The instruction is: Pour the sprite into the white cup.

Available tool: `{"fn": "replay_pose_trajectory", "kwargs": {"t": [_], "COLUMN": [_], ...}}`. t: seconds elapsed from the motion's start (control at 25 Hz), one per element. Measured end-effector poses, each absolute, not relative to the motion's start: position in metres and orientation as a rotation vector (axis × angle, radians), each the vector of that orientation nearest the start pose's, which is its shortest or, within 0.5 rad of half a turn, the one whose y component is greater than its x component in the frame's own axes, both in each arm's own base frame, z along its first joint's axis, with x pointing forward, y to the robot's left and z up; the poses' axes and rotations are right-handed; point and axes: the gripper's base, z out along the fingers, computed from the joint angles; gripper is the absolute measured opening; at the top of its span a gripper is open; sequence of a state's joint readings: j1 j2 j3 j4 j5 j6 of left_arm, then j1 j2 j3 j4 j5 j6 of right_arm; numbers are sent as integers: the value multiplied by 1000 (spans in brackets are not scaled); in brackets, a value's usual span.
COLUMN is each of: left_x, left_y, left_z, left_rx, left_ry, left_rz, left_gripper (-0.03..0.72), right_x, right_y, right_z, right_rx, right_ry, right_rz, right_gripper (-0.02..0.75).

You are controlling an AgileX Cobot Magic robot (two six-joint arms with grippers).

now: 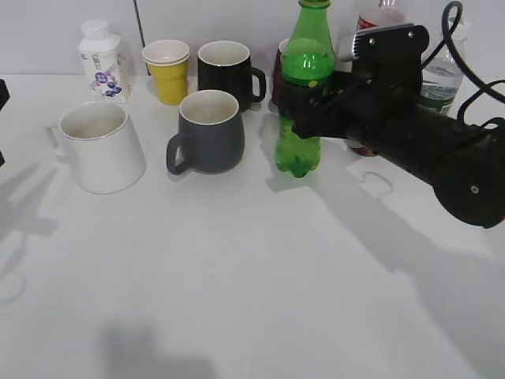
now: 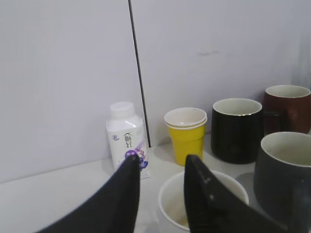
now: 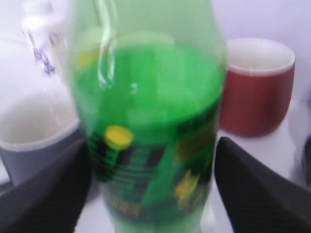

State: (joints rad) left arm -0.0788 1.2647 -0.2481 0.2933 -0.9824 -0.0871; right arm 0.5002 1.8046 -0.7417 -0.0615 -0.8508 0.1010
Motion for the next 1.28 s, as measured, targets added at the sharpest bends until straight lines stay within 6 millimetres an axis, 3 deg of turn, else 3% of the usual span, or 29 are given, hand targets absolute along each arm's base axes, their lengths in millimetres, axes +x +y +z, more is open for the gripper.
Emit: {"fn": "replay_pose_trajectory", "kwargs": {"t": [0.28,0.4,0.52,0.64,0.72,0.84,0.96,1.12,1.28], "left_x": [200,194,187,174,152,118,78,33,-2], "left_y": [-37,-37,-34,-25,-17,-5,3,8,11], "left_z": [227,234,248,275,304,330,340,329,313], "left_rx": [317,334,322,249,195,61,-49,-77,-58], "left_ry": [1497,1478,1531,1600,1593,1694,1815,1969,2062], "left_rz": [-170,-159,-125,-80,-23,11,-8,8,42], "left_gripper": [250,250,249,249,248,262,342,471,502], "right_x": [304,299,286,258,236,201,169,128,85], "right_y": [171,168,162,148,136,114,93,66,39], "right_z": [201,221,258,307,333,360,373,377,362], "right_rx": [-402,-397,-400,-433,-446,-456,-459,-440,-440], "right_ry": [1602,1550,1484,1420,1417,1461,1537,1654,1881], "right_rz": [462,463,464,449,425,379,334,300,263], "right_gripper": [629,629,629,629,629,629,622,608,597]}}
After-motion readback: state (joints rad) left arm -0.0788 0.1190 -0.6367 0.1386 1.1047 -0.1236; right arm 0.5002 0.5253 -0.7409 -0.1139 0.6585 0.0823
